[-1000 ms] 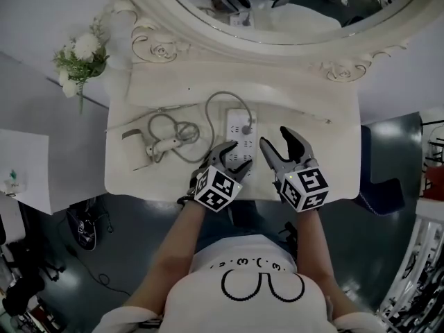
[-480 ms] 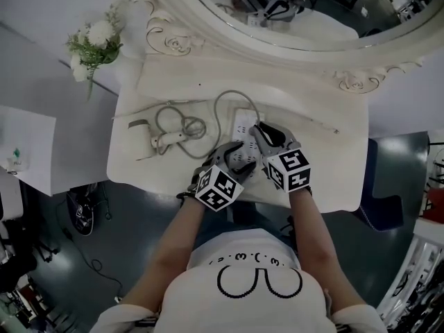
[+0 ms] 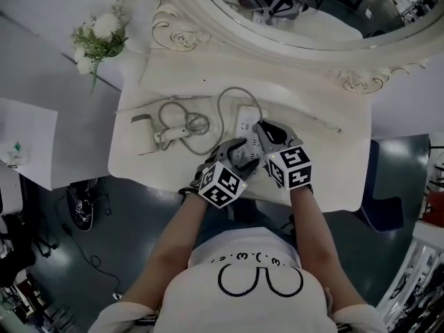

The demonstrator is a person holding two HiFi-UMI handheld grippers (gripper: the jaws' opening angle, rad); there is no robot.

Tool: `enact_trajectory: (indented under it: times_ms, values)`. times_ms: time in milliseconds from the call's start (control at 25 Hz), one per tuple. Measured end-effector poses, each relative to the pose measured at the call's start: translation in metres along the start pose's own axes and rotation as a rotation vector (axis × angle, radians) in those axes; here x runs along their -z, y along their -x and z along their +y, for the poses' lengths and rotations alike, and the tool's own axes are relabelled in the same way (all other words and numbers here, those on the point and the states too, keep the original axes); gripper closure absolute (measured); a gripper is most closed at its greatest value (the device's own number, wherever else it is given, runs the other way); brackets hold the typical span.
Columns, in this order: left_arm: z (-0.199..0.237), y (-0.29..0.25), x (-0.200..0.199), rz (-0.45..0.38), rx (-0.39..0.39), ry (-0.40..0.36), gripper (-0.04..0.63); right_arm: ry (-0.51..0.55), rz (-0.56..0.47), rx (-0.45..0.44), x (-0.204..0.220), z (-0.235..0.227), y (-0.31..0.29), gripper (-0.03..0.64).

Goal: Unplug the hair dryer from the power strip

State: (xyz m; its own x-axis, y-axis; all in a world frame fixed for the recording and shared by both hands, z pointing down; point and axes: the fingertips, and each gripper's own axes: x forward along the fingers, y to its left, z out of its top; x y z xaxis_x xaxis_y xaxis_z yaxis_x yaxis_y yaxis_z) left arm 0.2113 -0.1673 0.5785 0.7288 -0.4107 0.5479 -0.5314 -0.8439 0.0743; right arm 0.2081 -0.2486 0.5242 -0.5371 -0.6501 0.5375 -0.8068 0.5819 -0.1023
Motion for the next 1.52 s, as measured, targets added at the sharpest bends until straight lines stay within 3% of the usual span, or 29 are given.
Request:
enact_trajectory:
  times_ms: [200,320,480,760,1000,1320,1520]
  values:
    - [0.003,0.000,0.000,-0.003,-0.023,0.037,0.341,-0.131,-0.028,0.001,0.000,-0.006,0.003,0.595]
    - [0.007,0.001,-0.002,-0.011,-0.054,0.081,0.390,-0.060,-0.004,0.018,0.004,-0.003,0.010,0.595]
    - [0.005,0.001,-0.001,-0.003,-0.034,0.049,0.390,0.068,0.039,0.031,0.003,0.003,0.006,0.595]
    - [0.006,0.001,0.000,0.004,-0.058,0.044,0.387,-0.100,0.009,0.033,0.004,-0.009,0.015,0.594]
    - [0.003,0.001,0.000,0.016,-0.038,0.038,0.387,0.029,0.038,0.064,0.002,0.004,0.012,0.595]
    - [0.005,0.002,-0.001,0.003,-0.055,0.069,0.390,-0.095,-0.007,0.058,0.002,-0.008,0.016,0.594]
    - [0.005,0.002,0.000,0.008,-0.045,0.061,0.390,0.008,0.029,0.067,0.004,0.006,0.020,0.595]
